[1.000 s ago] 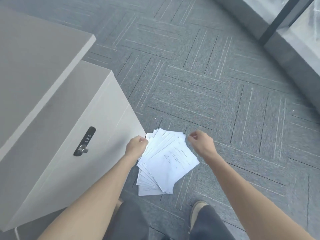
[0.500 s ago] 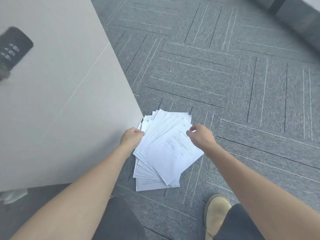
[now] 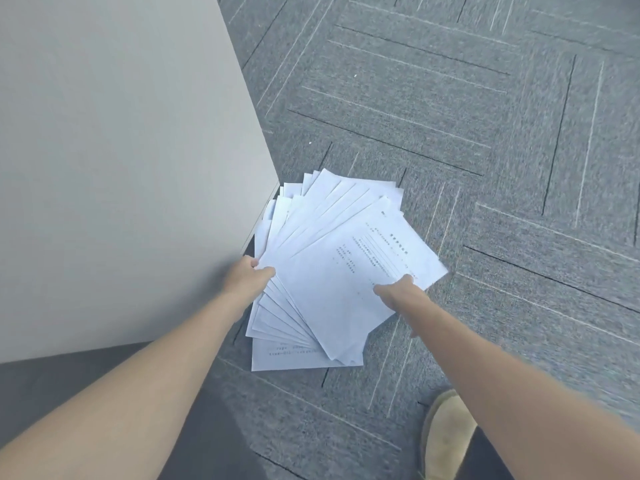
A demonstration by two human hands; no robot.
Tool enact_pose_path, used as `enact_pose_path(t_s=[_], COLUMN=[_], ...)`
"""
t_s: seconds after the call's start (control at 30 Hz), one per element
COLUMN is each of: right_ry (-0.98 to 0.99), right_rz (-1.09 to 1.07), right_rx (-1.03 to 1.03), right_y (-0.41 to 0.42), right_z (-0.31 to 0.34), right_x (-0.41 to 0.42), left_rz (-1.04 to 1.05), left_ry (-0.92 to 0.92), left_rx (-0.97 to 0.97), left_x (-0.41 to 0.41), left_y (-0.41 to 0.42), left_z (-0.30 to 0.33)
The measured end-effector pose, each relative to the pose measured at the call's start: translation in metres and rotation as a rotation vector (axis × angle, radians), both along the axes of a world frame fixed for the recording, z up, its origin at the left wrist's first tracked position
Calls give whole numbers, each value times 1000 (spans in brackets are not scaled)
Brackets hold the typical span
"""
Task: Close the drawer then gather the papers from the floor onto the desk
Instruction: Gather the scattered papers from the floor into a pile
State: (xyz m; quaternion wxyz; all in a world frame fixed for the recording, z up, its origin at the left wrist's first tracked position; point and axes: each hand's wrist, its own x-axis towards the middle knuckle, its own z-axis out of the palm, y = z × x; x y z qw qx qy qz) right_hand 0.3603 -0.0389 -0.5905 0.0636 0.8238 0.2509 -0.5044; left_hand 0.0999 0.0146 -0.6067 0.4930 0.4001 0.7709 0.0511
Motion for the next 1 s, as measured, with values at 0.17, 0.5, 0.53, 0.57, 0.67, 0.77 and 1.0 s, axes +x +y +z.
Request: enact_pose_path(t_s=[0.17, 0.5, 0.53, 0.57, 0.67, 0.77, 1.0], right_ry=[-82, -276, -271, -259, -256, -256, -281], right_rz=[70, 187, 218, 232, 238, 163, 422], right_rx=[-10, 123, 159, 177, 172, 98, 181], right_y=[4, -2, 0, 3, 12, 16, 3], right_z=[-33, -37, -35, -35, -39, -46, -59], right_x=[-16, -47, -48, -49, -47, -38, -28], left_rz=[22, 4, 20, 34, 87, 148, 135], left_ry=[89, 189, 179, 170, 132, 61, -65], left_rx=[53, 99, 97, 92, 71, 66, 43], left_x=[2, 15, 15, 14, 11, 9, 10], left_y=[-5, -1, -1, -1, 1, 5, 12], left_z=[-28, -34, -35, -35, -35, -33, -30])
